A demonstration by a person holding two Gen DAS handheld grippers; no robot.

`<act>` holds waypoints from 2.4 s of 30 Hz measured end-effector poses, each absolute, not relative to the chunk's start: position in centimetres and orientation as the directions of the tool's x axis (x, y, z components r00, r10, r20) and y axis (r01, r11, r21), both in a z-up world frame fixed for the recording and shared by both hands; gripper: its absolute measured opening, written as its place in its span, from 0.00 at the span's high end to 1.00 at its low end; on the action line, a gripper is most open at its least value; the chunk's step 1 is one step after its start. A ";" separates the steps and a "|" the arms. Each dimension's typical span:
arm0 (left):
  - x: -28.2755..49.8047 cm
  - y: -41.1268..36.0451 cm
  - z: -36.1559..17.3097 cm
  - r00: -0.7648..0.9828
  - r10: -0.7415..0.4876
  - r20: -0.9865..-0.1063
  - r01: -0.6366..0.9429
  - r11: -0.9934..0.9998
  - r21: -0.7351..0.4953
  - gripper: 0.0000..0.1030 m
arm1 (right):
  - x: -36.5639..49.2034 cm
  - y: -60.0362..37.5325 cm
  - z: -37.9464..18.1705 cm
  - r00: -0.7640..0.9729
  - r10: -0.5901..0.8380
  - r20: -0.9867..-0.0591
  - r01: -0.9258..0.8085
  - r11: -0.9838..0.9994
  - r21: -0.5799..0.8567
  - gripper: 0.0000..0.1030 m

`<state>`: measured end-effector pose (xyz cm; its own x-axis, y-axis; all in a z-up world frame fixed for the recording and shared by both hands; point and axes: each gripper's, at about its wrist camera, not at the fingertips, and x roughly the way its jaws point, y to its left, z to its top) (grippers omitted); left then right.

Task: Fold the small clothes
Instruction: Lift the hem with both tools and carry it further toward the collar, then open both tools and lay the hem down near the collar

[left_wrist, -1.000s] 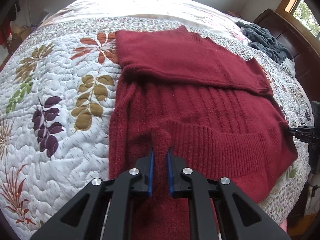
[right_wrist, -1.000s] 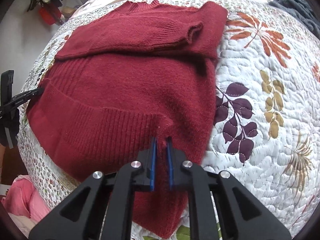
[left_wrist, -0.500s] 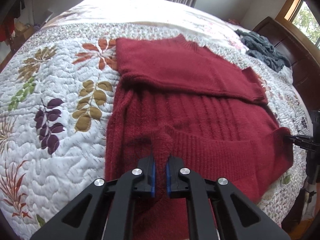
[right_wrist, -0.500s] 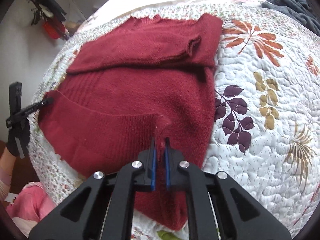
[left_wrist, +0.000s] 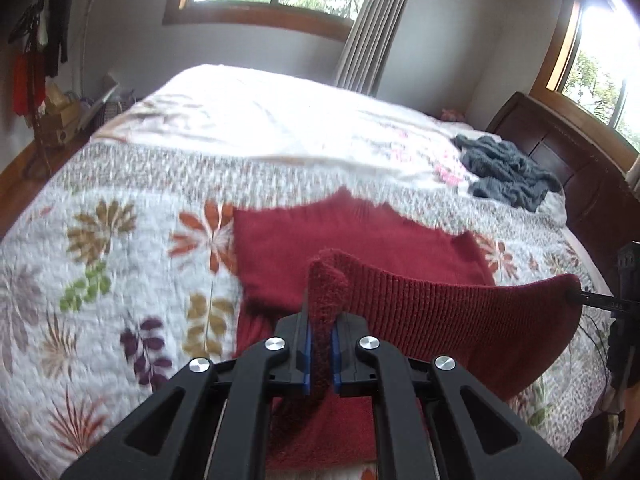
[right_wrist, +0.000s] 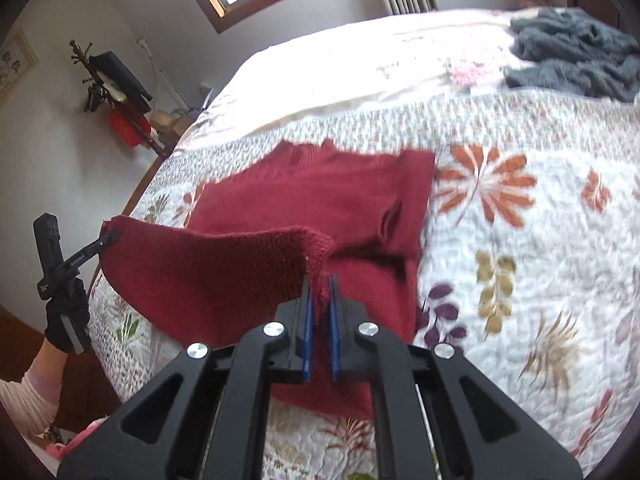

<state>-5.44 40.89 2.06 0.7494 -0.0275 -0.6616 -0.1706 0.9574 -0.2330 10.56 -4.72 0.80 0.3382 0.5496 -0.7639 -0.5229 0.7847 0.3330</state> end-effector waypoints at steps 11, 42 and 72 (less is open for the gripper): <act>5.3 42.9 5.8 0.814 0.044 -0.578 -0.191 0.962 -0.196 0.94 | 21.3 -0.1 5.2 0.448 0.484 -0.752 -0.497 0.834 0.241 0.95; 23.5 48.3 -13.9 0.533 0.122 -0.837 -0.367 0.925 -0.099 0.86 | 39.0 5.3 -14.9 0.268 0.223 -0.937 -0.300 0.944 0.139 0.94; 8.3 40.0 -8.3 0.528 -0.039 -0.848 -0.283 0.934 -0.220 0.45 | 21.0 -4.2 -9.6 0.213 0.423 -0.880 -0.349 0.875 0.336 0.54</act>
<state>8.26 40.01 -8.32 0.5285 -0.0394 -0.8480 -0.2831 0.9336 -0.2198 21.01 -4.15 -9.58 0.2133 0.4234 -0.8805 -0.3493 0.8747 0.3360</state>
